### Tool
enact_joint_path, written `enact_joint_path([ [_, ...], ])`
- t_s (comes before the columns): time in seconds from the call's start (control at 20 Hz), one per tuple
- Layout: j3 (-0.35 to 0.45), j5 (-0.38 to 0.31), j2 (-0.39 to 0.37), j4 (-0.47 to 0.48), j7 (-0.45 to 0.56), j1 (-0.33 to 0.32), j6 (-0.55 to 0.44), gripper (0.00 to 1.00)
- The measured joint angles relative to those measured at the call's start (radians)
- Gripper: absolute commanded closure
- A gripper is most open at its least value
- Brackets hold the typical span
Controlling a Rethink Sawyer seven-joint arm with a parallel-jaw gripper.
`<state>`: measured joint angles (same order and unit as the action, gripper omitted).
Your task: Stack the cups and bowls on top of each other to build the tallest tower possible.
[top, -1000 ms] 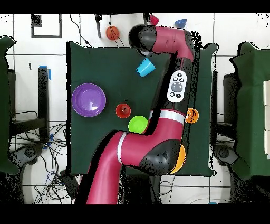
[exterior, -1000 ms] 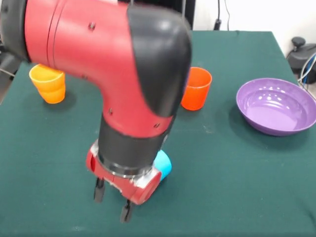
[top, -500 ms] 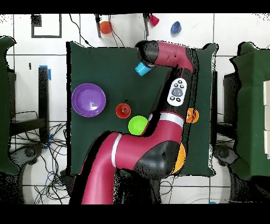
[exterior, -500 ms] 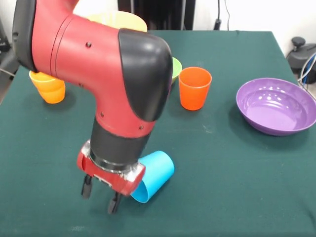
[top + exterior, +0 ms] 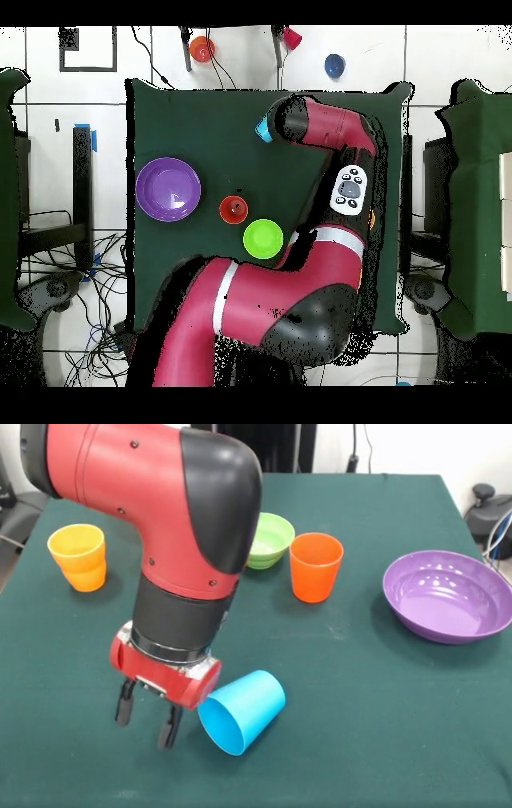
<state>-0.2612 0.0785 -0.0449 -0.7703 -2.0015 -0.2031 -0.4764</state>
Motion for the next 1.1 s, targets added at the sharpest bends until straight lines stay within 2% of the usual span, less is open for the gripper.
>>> enact_joint_path([
  [0.2, 0.106, -0.070, -0.021, -0.009, 0.027, -0.064, 0.060, 0.00],
  [0.6, 0.224, -0.172, -0.027, -0.016, 0.082, -0.150, 0.085, 0.00],
  [1.1, 0.320, -0.252, -0.029, -0.034, 0.097, -0.195, 0.085, 0.00],
])
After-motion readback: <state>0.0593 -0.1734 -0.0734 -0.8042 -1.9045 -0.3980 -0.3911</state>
